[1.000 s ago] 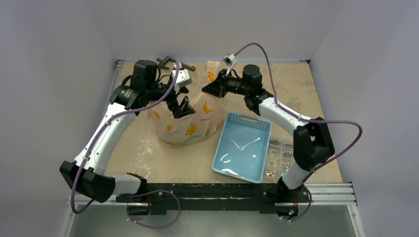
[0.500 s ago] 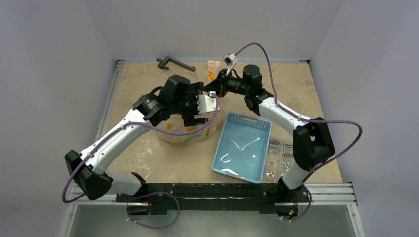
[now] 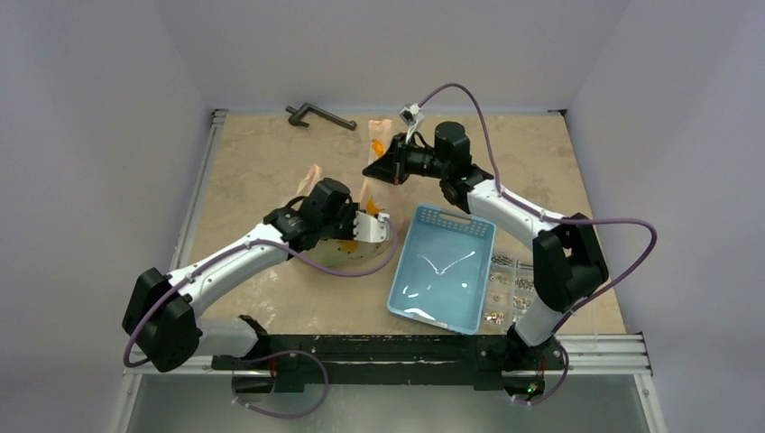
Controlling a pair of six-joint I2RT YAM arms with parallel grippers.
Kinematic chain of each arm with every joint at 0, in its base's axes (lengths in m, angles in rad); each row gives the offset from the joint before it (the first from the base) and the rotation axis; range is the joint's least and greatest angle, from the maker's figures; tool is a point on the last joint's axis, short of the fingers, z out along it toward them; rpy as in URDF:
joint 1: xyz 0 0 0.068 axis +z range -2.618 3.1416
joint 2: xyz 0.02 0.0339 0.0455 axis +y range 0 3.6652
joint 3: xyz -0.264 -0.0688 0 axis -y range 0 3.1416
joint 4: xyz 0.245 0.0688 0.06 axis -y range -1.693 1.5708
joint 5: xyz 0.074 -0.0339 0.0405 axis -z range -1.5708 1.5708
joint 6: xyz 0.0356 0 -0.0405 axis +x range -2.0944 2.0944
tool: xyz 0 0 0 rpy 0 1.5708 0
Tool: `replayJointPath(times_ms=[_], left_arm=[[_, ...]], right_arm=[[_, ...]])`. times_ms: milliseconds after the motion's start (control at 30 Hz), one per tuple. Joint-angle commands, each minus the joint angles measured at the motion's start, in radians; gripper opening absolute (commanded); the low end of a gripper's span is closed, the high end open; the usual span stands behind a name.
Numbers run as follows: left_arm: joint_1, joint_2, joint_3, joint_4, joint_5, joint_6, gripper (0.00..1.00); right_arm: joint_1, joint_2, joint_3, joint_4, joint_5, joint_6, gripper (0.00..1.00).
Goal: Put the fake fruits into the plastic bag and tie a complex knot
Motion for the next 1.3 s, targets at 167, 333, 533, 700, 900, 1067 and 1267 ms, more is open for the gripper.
replayJointPath(times_ms=[167, 333, 533, 700, 900, 1067, 1267], left_arm=[[0.110, 0.016, -0.168, 0.118, 0.393, 0.266, 0.00], [0.198, 0.020, -0.154, 0.025, 0.591, 0.341, 0.00], [0.261, 0.000, -0.110, -0.051, 0.702, 0.411, 0.00], [0.262, 0.001, -0.085, -0.081, 0.719, 0.438, 0.00], [0.262, 0.000, -0.078, -0.082, 0.705, 0.438, 0.00], [0.259, 0.003, -0.074, -0.064, 0.692, 0.413, 0.00], [0.254, 0.006, -0.068, -0.057, 0.681, 0.404, 0.00]], right_arm=[[0.044, 0.145, 0.119, 0.015, 0.133, 0.016, 0.00], [0.051, 0.224, 0.158, -0.008, 0.144, -0.031, 0.00], [0.045, 0.137, 0.181, -0.067, -0.105, -0.208, 0.44], [0.046, 0.072, 0.228, -0.138, -0.085, -0.221, 0.79], [0.047, -0.007, 0.285, -0.229, 0.013, -0.270, 0.86], [0.090, 0.050, 0.386, -0.342, -0.037, -0.246, 0.82], [0.164, 0.079, 0.396, -0.402, 0.017, -0.271, 0.83]])
